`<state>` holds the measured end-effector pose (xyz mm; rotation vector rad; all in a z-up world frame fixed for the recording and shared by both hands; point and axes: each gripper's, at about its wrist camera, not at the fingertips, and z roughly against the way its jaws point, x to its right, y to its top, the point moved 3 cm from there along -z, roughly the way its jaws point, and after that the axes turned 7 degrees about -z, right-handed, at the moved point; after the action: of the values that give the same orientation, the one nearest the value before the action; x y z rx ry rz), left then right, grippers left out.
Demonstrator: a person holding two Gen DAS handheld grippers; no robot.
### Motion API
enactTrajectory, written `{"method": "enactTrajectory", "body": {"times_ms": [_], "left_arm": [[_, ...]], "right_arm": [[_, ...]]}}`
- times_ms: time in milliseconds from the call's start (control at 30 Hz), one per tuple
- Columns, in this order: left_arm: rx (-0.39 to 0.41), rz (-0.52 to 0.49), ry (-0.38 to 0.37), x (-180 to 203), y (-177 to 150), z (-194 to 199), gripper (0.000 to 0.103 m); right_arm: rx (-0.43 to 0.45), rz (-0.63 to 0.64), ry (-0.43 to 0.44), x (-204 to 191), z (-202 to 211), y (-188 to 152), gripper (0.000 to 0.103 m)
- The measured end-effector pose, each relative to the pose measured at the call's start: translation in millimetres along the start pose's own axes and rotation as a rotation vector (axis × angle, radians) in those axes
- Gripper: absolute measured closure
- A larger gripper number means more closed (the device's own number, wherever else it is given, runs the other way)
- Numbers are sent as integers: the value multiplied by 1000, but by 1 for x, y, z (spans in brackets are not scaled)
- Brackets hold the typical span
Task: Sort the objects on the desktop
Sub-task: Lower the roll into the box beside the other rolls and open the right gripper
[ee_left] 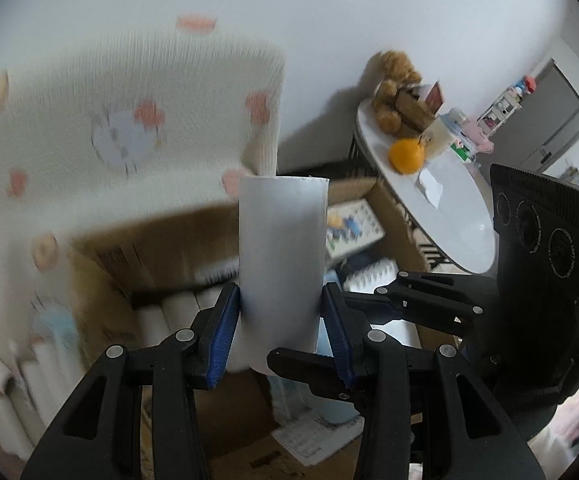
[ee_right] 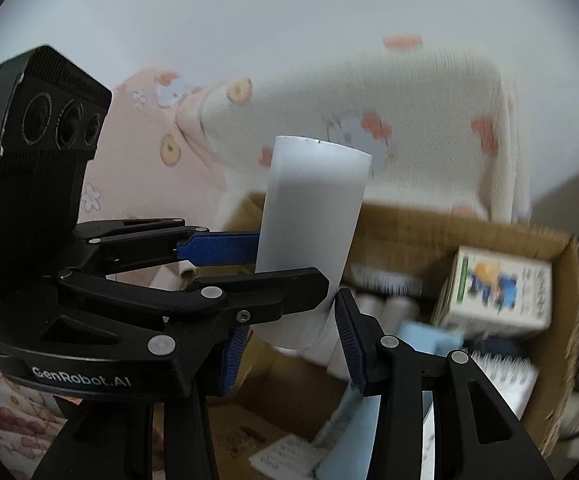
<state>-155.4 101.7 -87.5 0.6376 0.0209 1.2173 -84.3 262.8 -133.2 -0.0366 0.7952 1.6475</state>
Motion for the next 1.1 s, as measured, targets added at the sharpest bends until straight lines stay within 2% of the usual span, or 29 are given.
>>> {"method": "enactTrajectory", "body": {"times_ms": [133,233,400,567,767,1100], "left_arm": [[-64,53,-30,-10,-6,-20,57],[-84,67,-23,-12,-8,-31,57],[-120,129,-61,-21,-8,-48,57],[-165,180,-90,-28,-15,-61,57],[-199,241,-102,-35,-21,-76,57],[-265,283,-43,-43,-28,-100,57]], "right_arm": [[-97,-74,7,12,-17,-6,62],[-137,-70,-34,15,-30,-8,62],[-186,-82,-87,21,-43,-6,62],[-229,-77,-186,25,-56,-10,62],[-255,-88,-213,38,-67,-12,62],[-297,-68,-249,42,-78,-22,62]]}}
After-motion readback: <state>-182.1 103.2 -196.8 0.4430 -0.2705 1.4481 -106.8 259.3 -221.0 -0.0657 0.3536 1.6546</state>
